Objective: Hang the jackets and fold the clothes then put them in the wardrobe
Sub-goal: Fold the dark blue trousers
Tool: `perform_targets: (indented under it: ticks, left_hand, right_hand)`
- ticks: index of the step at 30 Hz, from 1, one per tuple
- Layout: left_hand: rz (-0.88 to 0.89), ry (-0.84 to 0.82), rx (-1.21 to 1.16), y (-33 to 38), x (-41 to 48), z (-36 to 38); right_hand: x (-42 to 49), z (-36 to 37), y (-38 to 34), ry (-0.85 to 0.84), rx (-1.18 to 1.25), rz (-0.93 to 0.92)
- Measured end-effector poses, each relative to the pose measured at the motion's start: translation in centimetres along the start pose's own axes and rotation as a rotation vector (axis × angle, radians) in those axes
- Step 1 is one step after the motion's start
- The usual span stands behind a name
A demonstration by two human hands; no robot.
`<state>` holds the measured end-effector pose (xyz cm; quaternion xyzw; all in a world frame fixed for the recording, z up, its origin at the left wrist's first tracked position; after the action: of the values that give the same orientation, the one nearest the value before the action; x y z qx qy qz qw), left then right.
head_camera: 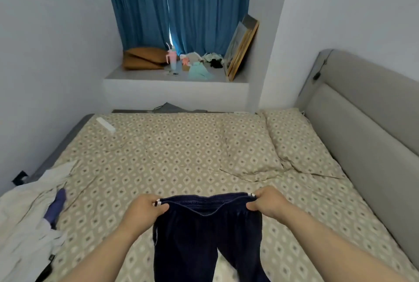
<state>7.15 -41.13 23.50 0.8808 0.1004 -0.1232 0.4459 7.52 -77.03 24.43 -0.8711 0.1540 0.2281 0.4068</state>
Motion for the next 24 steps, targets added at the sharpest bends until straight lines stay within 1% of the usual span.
perform_targets:
  ticks: [2, 5, 6, 8, 11, 14, 20, 24]
  left_hand:
    - [-0.135, -0.041, -0.173, -4.2, 2.6, 2.8]
    - [-0.321, -0.067, -0.477, -8.6, 6.1, 6.3]
    - [-0.363, -0.075, -0.558, -9.7, 7.1, 7.4]
    - [-0.381, -0.086, -0.652, -11.3, 9.4, 9.3]
    - [-0.362, -0.099, -0.644, -13.9, 13.1, 12.4]
    - [-0.310, -0.078, -0.581, -17.0, 18.2, 15.6]
    - [-0.164, 0.061, -0.546, -22.1, 30.7, 20.7]
    - [-0.070, 0.125, -0.406, -24.3, 37.4, 23.3]
  right_hand:
    - [2.6, 2.9, 2.4, -0.016, 0.061, 0.098]
    - [6.1, 6.4, 5.0, -0.008, 0.298, 0.226]
    - [7.3, 7.4, 5.6, 0.004, 0.387, 0.249]
    - [9.9, 9.2, 6.6, 0.023, 0.542, 0.269]
    - [14.4, 12.2, 8.1, 0.001, 0.656, 0.265]
    - [20.7, 15.2, 10.1, -0.022, 0.686, 0.212]
    - [35.2, 19.5, 13.7, -0.021, 0.632, 0.081]
    - [43.6, 20.2, 14.3, 0.043, 0.540, -0.025]
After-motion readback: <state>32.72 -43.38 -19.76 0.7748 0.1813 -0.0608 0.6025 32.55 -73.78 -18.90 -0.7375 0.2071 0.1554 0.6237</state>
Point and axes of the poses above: each hand's wrist, its own x-axis towards the middle knuckle, its own z-axis out of the palm, y = z × x, the point moved 9 cm from there along x, towards the middle knuckle
